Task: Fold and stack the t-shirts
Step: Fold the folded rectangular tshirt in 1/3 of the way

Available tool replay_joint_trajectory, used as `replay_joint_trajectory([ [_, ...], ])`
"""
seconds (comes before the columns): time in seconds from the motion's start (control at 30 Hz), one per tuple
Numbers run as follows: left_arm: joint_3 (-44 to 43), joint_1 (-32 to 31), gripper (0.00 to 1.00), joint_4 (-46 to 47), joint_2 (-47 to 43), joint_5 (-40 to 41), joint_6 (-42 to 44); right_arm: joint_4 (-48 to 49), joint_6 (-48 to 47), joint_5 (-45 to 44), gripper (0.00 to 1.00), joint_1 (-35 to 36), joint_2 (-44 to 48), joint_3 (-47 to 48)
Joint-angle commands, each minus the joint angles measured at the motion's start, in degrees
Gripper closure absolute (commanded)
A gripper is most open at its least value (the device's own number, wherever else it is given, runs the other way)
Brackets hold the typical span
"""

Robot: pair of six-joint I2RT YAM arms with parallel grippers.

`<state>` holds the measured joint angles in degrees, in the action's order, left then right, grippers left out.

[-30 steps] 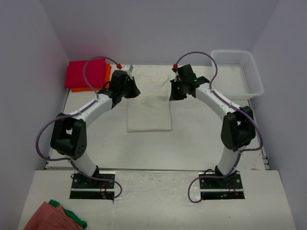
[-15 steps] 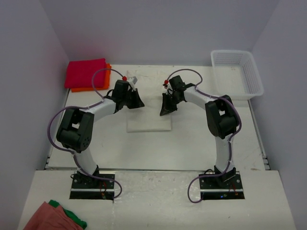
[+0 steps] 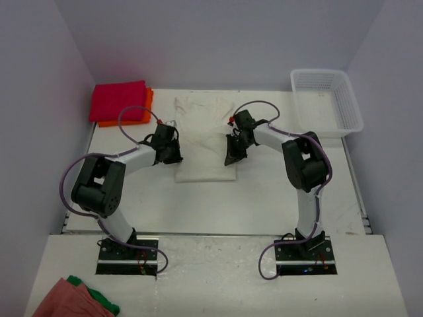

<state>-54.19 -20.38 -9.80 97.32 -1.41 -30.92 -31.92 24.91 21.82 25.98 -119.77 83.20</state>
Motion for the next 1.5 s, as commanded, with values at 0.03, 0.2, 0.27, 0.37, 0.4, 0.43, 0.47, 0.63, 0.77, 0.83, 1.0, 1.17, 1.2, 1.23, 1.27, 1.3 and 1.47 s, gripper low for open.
replay_joint_trajectory([
  [0.03,1.11,0.34,1.00,-3.11,0.77,4.66,-1.95,-1.56,0.85,-6.52,1.00,1.09,2.52,-1.98],
  [0.2,4.97,0.08,1.00,-3.12,-0.63,5.98,-3.01,-0.25,1.46,-9.25,1.00,1.44,5.15,-5.58],
  [0.27,6.46,0.08,1.00,-3.20,-1.69,7.21,-3.10,1.15,1.90,-9.95,1.00,1.44,6.82,-7.87],
  [0.37,7.78,0.08,1.00,-2.85,-3.36,7.91,-2.66,3.52,1.99,-11.27,1.00,1.62,9.63,-11.03],
  [0.4,7.87,0.08,1.00,-3.11,-4.32,8.70,-2.74,3.71,2.16,-11.80,1.00,1.62,10.25,-11.65],
  [0.43,8.05,0.08,1.00,-3.29,-4.76,9.31,-2.66,3.71,2.34,-11.98,1.00,1.62,11.12,-12.70],
  [0.47,8.14,0.08,1.00,-3.90,-5.20,9.41,-2.74,3.54,2.51,-12.24,1.00,1.53,11.65,-13.23],
  [0.63,9.19,-1.41,1.00,-4.17,-9.25,10.28,-3.54,6.87,1.82,-12.25,1.00,2.76,18.15,-19.81],
  [0.77,7.53,-3.52,1.00,-6.01,-11.97,13.79,-3.18,10.21,1.90,-9.79,0.74,4.17,25.09,-24.65],
  [0.83,7.09,-4.84,1.00,-6.72,-12.94,15.38,-3.62,11.17,2.95,-9.00,0.61,4.34,26.51,-27.37],
  [1.0,6.82,-7.30,1.00,-8.30,-13.73,17.14,-4.50,16.80,4.80,-5.57,0.29,4.26,27.23,-32.83],
  [1.17,8.49,-8.27,1.00,-9.44,-17.06,18.02,-5.38,21.90,7.17,-2.84,0.29,4.34,22.74,-33.80],
  [1.2,8.84,-8.36,1.00,-9.71,-17.77,18.63,-5.47,22.69,7.52,-2.32,0.30,4.26,22.04,-33.80],
  [1.23,9.54,-8.36,1.00,-9.97,-18.47,18.81,-5.47,23.30,7.96,-1.79,0.33,4.08,20.64,-33.54],
  [1.27,9.81,-8.36,1.00,-10.67,-19.61,18.99,-5.47,23.57,8.14,-1.79,0.34,4.17,20.10,-33.28],
  [1.3,10.07,-8.36,1.00,-11.11,-20.23,19.42,-5.47,23.83,8.40,-2.05,0.36,4.17,19.66,-33.02],
  [1.47,12.62,-8.36,1.00,-12.70,-24.18,19.95,-6.96,23.13,8.93,-3.54,0.41,4.17,19.83,-32.84],
])
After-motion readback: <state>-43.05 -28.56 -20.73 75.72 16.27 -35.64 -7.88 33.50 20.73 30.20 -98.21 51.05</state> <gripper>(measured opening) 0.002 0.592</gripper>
